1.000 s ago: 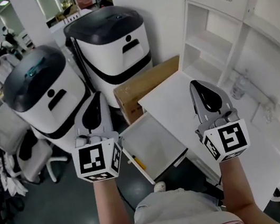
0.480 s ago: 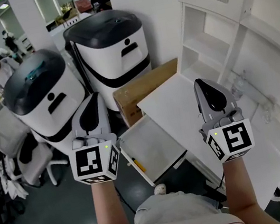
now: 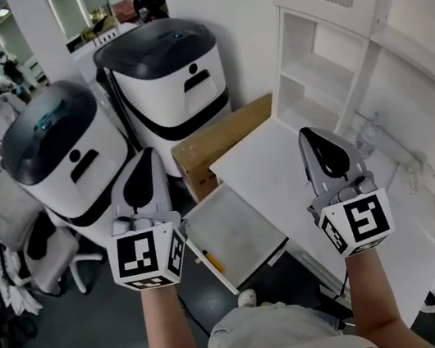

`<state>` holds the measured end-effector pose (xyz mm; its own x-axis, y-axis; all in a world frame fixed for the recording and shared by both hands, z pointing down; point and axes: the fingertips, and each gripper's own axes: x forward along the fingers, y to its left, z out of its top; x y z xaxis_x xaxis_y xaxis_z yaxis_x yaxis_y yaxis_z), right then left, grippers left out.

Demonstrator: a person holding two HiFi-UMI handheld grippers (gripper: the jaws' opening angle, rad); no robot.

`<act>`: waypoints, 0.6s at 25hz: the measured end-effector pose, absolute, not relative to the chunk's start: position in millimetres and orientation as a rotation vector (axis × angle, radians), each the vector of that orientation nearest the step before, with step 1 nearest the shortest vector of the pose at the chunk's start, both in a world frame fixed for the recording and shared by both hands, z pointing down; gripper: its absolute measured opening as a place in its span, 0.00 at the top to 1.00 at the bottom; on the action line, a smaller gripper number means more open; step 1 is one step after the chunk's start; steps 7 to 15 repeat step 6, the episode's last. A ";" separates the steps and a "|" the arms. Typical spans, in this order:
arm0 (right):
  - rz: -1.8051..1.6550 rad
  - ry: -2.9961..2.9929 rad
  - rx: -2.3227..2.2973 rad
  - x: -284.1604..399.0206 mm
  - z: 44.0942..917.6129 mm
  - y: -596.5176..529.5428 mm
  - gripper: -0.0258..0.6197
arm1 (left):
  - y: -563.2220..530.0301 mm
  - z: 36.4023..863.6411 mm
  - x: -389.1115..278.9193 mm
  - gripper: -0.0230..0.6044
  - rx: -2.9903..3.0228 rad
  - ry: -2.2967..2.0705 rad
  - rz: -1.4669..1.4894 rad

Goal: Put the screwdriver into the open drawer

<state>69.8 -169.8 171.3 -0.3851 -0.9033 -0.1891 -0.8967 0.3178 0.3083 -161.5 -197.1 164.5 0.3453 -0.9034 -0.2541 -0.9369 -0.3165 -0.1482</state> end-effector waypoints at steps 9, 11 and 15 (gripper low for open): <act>-0.549 -2.548 1.743 68.8 174.2 -173.2 0.96 | -201.7 165.7 -163.0 0.94 -2.353 1.654 0.180; -0.549 -2.548 1.743 68.8 174.2 -173.2 0.96 | -201.7 165.7 -163.0 0.94 -2.353 1.654 0.180; -0.549 -2.548 1.743 68.8 174.2 -173.2 0.96 | -201.7 165.7 -163.0 0.94 -2.353 1.654 0.180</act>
